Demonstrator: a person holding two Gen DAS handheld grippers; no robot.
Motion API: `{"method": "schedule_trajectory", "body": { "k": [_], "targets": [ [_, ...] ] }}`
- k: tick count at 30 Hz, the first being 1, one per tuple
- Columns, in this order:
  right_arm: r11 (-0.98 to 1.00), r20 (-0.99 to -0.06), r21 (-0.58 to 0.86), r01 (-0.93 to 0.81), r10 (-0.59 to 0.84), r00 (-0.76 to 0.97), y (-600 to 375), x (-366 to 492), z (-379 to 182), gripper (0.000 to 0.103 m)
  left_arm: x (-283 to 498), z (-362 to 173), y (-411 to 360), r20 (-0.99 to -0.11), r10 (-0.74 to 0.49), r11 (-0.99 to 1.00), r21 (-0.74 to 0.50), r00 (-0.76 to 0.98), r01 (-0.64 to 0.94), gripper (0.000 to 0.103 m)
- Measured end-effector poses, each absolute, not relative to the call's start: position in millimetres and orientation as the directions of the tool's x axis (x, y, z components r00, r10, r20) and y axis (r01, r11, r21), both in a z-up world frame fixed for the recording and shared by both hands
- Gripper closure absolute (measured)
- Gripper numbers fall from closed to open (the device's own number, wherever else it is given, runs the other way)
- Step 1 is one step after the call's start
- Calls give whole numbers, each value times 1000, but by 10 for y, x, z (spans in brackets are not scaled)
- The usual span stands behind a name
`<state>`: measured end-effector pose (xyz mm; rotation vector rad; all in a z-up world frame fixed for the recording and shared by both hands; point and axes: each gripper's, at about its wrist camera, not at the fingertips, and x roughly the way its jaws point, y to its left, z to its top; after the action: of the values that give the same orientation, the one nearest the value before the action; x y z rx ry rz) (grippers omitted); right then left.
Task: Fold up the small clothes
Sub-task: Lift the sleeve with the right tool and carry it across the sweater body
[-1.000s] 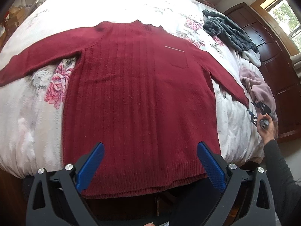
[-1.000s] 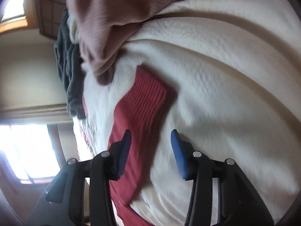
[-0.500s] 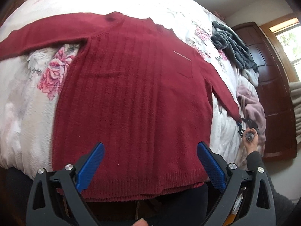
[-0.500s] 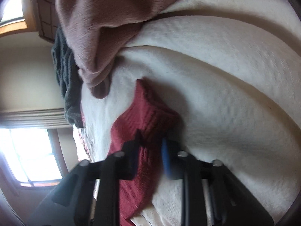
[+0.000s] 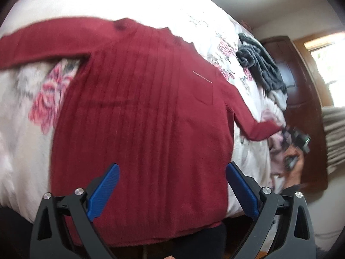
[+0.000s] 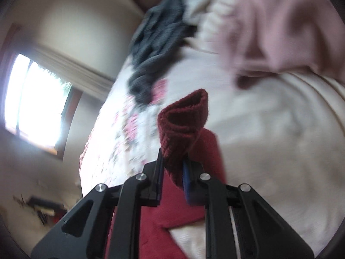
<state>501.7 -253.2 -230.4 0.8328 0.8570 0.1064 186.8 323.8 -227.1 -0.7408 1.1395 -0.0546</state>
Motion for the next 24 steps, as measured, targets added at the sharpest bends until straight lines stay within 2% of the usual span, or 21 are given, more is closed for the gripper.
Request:
{"method": "schedule_trajectory", "body": {
  "k": [6, 12, 16, 22, 24],
  "targets": [
    [765, -616, 641, 62, 464, 637, -1519, 5101, -1973, 89, 2021, -2108, 3249, -778, -358, 769, -559, 515, -309, 4],
    [810, -641, 583, -69, 511, 573, -603, 5142, -2042, 89, 2168, -2054, 3283, -788, -331, 806, -522, 519, -280, 4],
    [861, -704, 483, -158, 490, 514, 72, 5031, -2279, 89, 2289, -2143, 3349, -785, -348, 787, -542, 514, -295, 4],
    [919, -817, 263, -294, 374, 440, 963, 4733, -2889, 88, 2536, -2242, 3377, -767, -358, 774, -563, 533, -290, 4],
    [919, -848, 213, -332, 342, 404, 1174, 4678, -3115, 78, 2659, -2310, 3381, -764, -370, 767, -572, 529, -291, 4]
  ]
}}
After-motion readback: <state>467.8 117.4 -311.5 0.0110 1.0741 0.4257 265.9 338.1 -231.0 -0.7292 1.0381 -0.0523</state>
